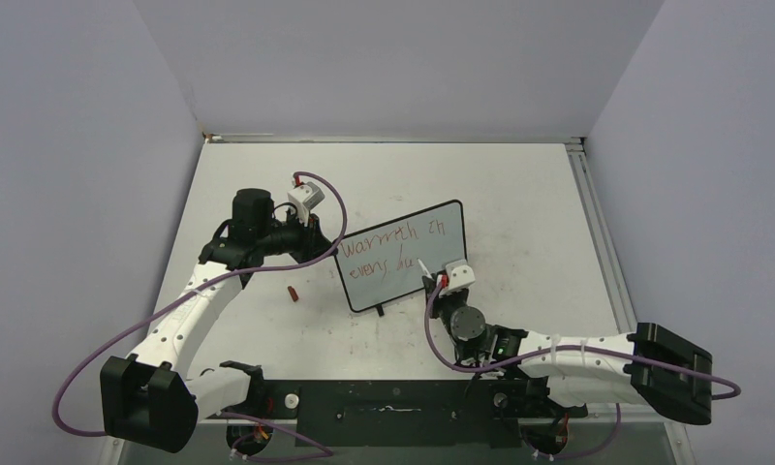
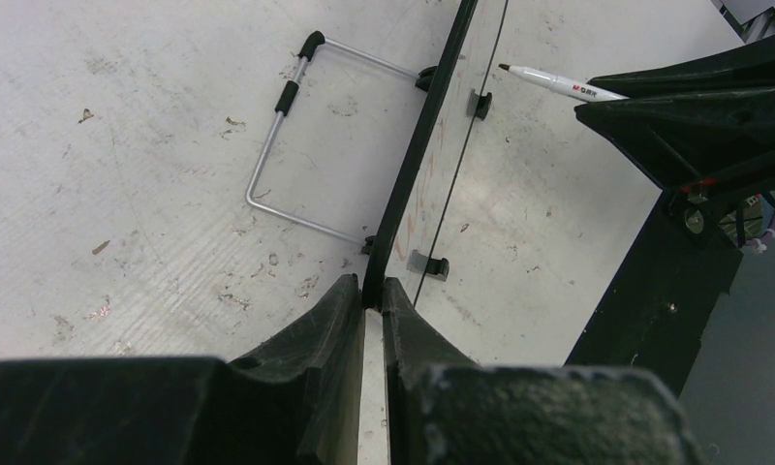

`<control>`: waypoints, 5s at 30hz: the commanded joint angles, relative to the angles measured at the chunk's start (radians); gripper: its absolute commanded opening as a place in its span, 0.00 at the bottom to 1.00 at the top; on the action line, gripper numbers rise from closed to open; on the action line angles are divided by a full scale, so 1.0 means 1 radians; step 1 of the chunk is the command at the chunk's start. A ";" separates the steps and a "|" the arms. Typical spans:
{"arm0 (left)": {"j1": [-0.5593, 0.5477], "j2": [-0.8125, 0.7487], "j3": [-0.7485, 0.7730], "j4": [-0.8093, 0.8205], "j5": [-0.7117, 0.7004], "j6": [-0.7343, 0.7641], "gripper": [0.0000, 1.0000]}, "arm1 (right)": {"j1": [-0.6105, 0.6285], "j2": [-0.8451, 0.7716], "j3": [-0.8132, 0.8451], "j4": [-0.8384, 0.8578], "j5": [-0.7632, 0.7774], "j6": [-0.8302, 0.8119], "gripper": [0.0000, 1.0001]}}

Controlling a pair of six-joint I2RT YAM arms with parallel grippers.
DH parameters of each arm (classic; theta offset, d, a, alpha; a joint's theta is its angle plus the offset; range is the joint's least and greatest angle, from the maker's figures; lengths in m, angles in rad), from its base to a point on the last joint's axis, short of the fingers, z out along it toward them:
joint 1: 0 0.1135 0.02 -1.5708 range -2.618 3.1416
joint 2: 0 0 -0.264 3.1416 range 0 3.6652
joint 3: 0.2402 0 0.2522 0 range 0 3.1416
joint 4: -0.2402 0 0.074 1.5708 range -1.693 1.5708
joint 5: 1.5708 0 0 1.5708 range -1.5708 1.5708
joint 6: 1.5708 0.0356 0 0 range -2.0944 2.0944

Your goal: Write a sentence on the whiteboard

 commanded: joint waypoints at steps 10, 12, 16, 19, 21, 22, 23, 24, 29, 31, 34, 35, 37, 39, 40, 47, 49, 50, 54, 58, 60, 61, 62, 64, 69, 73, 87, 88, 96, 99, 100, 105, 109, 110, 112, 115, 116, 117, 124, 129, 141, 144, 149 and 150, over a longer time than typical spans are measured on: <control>0.005 0.006 -0.008 -0.040 -0.026 0.018 0.00 | -0.049 0.029 0.033 0.083 -0.005 -0.055 0.05; 0.005 0.007 -0.007 -0.041 -0.026 0.018 0.00 | -0.058 0.039 0.036 0.094 -0.016 -0.056 0.05; 0.004 0.006 -0.007 -0.040 -0.026 0.018 0.00 | -0.064 0.061 0.046 0.120 -0.027 -0.069 0.05; 0.005 0.005 -0.008 -0.040 -0.026 0.018 0.00 | -0.064 0.074 0.053 0.133 -0.045 -0.081 0.05; 0.004 0.006 -0.007 -0.040 -0.026 0.017 0.00 | -0.064 0.078 0.056 0.137 -0.063 -0.089 0.05; 0.005 0.006 -0.007 -0.041 -0.026 0.018 0.00 | -0.064 0.080 0.057 0.138 -0.070 -0.091 0.05; 0.004 0.006 -0.007 -0.041 -0.026 0.017 0.00 | -0.064 0.081 0.057 0.136 -0.073 -0.089 0.05; 0.004 0.006 -0.007 -0.041 -0.026 0.018 0.00 | -0.064 0.082 0.057 0.133 -0.075 -0.084 0.05; 0.004 0.006 -0.007 -0.041 -0.026 0.017 0.00 | -0.054 0.079 0.034 0.103 -0.087 -0.035 0.05; 0.004 0.007 -0.008 -0.040 -0.026 0.018 0.00 | -0.035 0.080 0.017 0.090 -0.075 -0.013 0.05; 0.003 0.008 -0.007 -0.041 -0.026 0.018 0.00 | -0.008 0.082 0.003 0.071 -0.044 0.016 0.05; 0.004 0.008 -0.007 -0.041 -0.026 0.018 0.00 | 0.000 0.083 0.001 0.064 -0.032 0.021 0.05; 0.005 0.009 -0.007 -0.040 -0.025 0.018 0.00 | 0.009 0.080 -0.002 0.050 -0.012 0.029 0.05; 0.004 0.008 -0.007 -0.040 -0.026 0.017 0.00 | 0.010 0.072 -0.004 0.041 0.000 0.038 0.05; 0.004 0.009 -0.007 -0.041 -0.026 0.018 0.00 | 0.010 0.068 -0.005 0.038 0.008 0.038 0.05; 0.004 0.010 -0.007 -0.041 -0.025 0.017 0.00 | -0.013 0.040 0.001 0.031 0.042 0.009 0.05; 0.004 0.010 -0.007 -0.040 -0.025 0.017 0.00 | -0.020 0.032 0.004 0.039 0.043 -0.006 0.05; 0.005 0.010 -0.007 -0.041 -0.024 0.017 0.00 | -0.022 0.029 0.005 0.044 0.044 -0.014 0.05; 0.004 0.011 -0.007 -0.039 -0.025 0.017 0.00 | -0.024 0.025 0.018 0.067 0.034 -0.043 0.05; 0.005 0.009 -0.007 -0.041 -0.025 0.017 0.00 | -0.035 0.039 0.032 0.082 0.028 -0.062 0.05; 0.005 0.009 -0.007 -0.040 -0.025 0.017 0.00 | -0.041 0.047 0.033 0.094 0.023 -0.068 0.05; 0.004 0.008 -0.007 -0.040 -0.025 0.017 0.00 | -0.043 0.052 0.036 0.098 0.020 -0.070 0.05; 0.004 0.007 -0.007 -0.040 -0.025 0.018 0.00 | -0.044 0.055 0.038 0.101 0.019 -0.071 0.05; 0.004 0.008 -0.008 -0.040 -0.025 0.018 0.00 | -0.048 0.059 0.042 0.110 0.016 -0.079 0.05; 0.004 0.008 -0.007 -0.040 -0.025 0.018 0.00 | -0.061 0.080 0.055 0.129 -0.012 -0.090 0.05; 0.004 0.008 -0.007 -0.041 -0.024 0.018 0.00 | -0.061 0.096 0.061 0.137 -0.038 -0.092 0.05; 0.004 0.008 -0.007 -0.041 -0.025 0.018 0.00 | -0.013 0.098 0.014 0.075 -0.032 0.000 0.05; 0.004 0.009 -0.007 -0.040 -0.024 0.019 0.00 | -0.007 0.100 0.012 0.069 -0.022 0.007 0.05; 0.003 0.009 -0.007 -0.041 -0.025 0.018 0.00 | -0.002 0.086 0.007 0.028 0.043 0.030 0.05; 0.004 0.007 -0.007 -0.041 -0.024 0.018 0.00 | -0.019 0.075 0.005 0.025 0.043 0.024 0.05; 0.003 0.006 -0.007 -0.040 -0.025 0.018 0.00 | -0.025 0.072 0.006 0.027 0.042 0.020 0.05; 0.004 0.005 -0.007 -0.041 -0.025 0.017 0.00 | -0.039 0.073 0.014 0.056 0.035 -0.010 0.05; 0.003 0.006 -0.007 -0.040 -0.024 0.017 0.00 | -0.040 0.075 0.028 0.088 -0.003 -0.037 0.05; 0.003 0.005 -0.007 -0.041 -0.026 0.018 0.00 | -0.040 0.072 0.030 0.092 -0.012 -0.041 0.05; 0.004 0.003 -0.008 -0.039 -0.027 0.018 0.00 | -0.040 0.059 0.030 0.091 -0.027 -0.040 0.05; 0.003 0.001 -0.009 -0.034 -0.030 0.017 0.00 | -0.041 0.035 0.019 0.085 -0.027 -0.038 0.05; 0.004 0.004 -0.008 -0.035 -0.028 0.017 0.00 | -0.043 0.032 0.018 0.081 -0.023 -0.038 0.05; 0.005 0.005 -0.008 -0.036 -0.026 0.017 0.00 | -0.045 0.032 0.016 0.080 -0.021 -0.039 0.05; 0.005 0.005 -0.009 -0.037 -0.028 0.018 0.00 | -0.060 0.047 0.025 0.096 -0.021 -0.051 0.05; 0.004 0.007 -0.007 -0.038 -0.028 0.017 0.00 | -0.066 0.062 0.027 0.116 -0.035 -0.064 0.05; 0.004 0.007 -0.007 -0.038 -0.025 0.018 0.00 | -0.064 0.082 0.004 0.048 -0.037 0.021 0.05; 0.004 0.006 -0.007 -0.037 -0.025 0.019 0.00 | -0.046 0.075 -0.013 0.015 -0.024 0.058 0.05; 0.005 0.005 -0.008 -0.037 -0.025 0.018 0.00 | -0.001 0.099 -0.028 -0.022 0.006 0.117 0.05; 0.003 0.006 -0.007 -0.038 -0.024 0.018 0.00 | 0.013 0.107 -0.029 -0.027 0.014 0.127 0.05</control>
